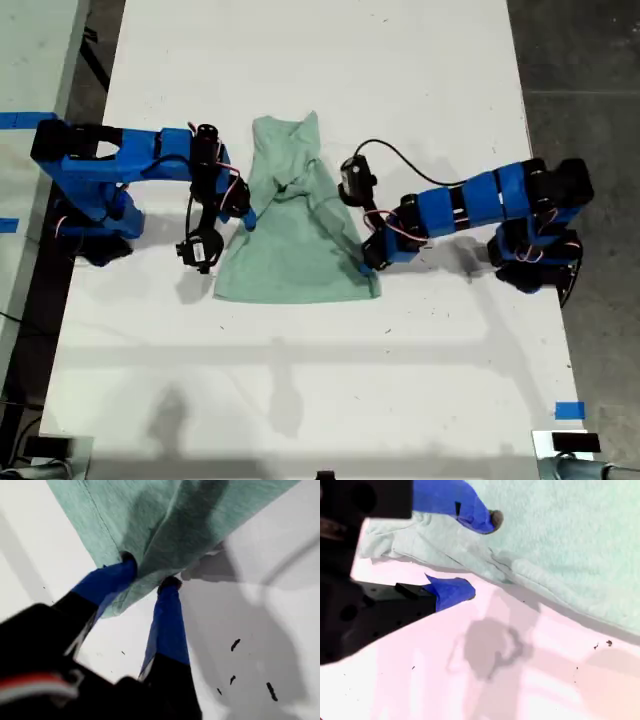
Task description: Fold tshirt
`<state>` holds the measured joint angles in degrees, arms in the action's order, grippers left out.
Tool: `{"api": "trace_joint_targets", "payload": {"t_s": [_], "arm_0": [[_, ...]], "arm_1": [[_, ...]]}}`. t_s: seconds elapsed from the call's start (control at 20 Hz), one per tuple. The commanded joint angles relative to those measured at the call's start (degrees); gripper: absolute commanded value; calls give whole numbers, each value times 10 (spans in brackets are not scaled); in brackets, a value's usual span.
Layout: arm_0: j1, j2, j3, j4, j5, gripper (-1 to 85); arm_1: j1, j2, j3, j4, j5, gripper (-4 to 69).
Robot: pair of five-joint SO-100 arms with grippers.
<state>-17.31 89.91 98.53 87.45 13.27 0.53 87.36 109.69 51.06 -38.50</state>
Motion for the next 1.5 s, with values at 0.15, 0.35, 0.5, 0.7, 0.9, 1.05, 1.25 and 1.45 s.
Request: {"api": "trace_joint_targets", "payload": {"t_s": [0.15,0.35,0.5,0.7,0.9,1.05,1.25,1.45], "arm_0": [[10,42,-3,-3,-6,182],[10,45,-3,-4,-8,183],[10,47,-6,-4,-8,181],[12,50,-9,-1,-12,181],[15,61,-10,2,-18,184],[14,63,-10,4,-19,184],[14,67,-11,6,-25,189],[28,74,-28,47,-39,190]], "arm_1": [[11,30,-23,32,12,-8],[5,105,-72,134,14,-8],[2,85,-174,171,11,-8],[-1,-80,-335,134,14,-8],[2,-220,-403,71,55,-8],[1,-282,-400,8,104,-13],[-4,-321,-461,45,97,318],[-8,-223,-486,154,72,285]]}}
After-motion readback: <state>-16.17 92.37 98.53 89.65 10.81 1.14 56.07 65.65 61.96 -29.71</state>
